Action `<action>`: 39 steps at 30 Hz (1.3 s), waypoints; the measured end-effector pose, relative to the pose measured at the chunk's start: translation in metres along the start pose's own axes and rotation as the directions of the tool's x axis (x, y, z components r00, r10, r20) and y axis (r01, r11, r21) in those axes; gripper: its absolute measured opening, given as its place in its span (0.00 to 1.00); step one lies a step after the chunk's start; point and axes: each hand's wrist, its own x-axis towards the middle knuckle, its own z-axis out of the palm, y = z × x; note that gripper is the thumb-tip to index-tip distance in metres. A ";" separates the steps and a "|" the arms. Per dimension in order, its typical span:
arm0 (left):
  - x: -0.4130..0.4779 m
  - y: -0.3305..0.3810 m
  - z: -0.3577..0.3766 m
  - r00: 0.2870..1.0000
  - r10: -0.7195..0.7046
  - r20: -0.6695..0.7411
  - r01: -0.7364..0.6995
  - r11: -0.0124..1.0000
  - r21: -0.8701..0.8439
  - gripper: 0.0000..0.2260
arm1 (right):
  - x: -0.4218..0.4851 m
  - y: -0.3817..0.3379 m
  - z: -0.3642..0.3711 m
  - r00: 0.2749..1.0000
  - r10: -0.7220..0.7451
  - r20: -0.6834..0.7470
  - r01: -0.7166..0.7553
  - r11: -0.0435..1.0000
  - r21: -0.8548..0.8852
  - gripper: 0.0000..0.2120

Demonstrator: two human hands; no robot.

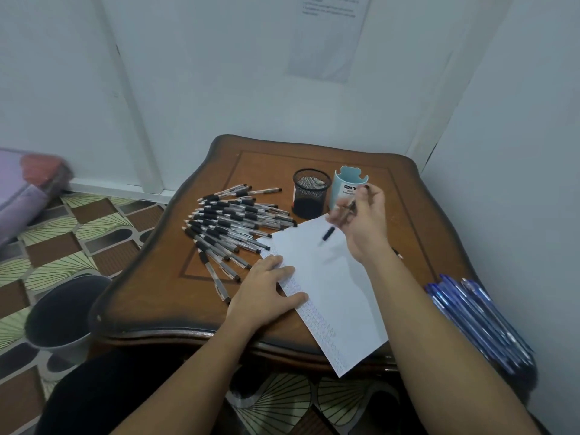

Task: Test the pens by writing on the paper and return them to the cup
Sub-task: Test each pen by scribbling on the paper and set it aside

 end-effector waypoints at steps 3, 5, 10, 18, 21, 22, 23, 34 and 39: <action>0.000 0.000 0.000 1.000 -0.005 0.006 0.005 1.000 0.012 0.30 | -0.016 -0.009 -0.013 1.000 0.002 0.011 -0.001 0.996 -0.084 0.08; 0.000 0.001 0.000 1.000 -0.005 0.008 0.005 1.000 0.013 0.30 | -0.029 -0.013 -0.019 0.998 0.009 0.069 0.002 0.986 -0.167 0.08; -0.002 0.002 0.000 1.000 -0.008 0.003 0.008 1.000 0.024 0.30 | -0.054 -0.012 -0.039 0.997 0.003 0.080 0.014 0.977 -0.215 0.05; -0.001 0.003 0.000 1.000 -0.005 -0.001 0.005 0.999 0.054 0.30 | -0.095 0.011 -0.081 0.950 0.277 0.143 -0.242 0.945 -0.221 0.29; -0.001 0.003 0.000 1.000 -0.008 -0.009 0.009 0.998 0.068 0.30 | -0.106 0.023 -0.096 0.943 0.254 0.215 -0.195 0.946 -0.260 0.14; -0.001 0.003 0.000 1.000 -0.010 -0.008 0.011 0.998 0.067 0.30 | -0.108 0.027 -0.099 0.948 0.229 0.223 -0.163 0.946 -0.279 0.08; -0.002 0.004 0.000 1.000 -0.011 -0.008 0.011 0.998 0.068 0.30 | -0.110 0.029 -0.100 0.952 0.210 0.222 -0.137 0.943 -0.304 0.04; -0.001 0.005 0.001 0.999 -0.032 -0.015 0.033 0.996 0.089 0.30 | -0.125 0.039 -0.102 0.938 0.170 0.301 0.053 0.788 -0.613 0.13; 0.000 0.005 0.001 0.999 -0.039 -0.012 0.040 0.994 0.104 0.30 | -0.127 0.042 -0.106 0.933 0.165 0.320 0.082 0.768 -0.635 0.12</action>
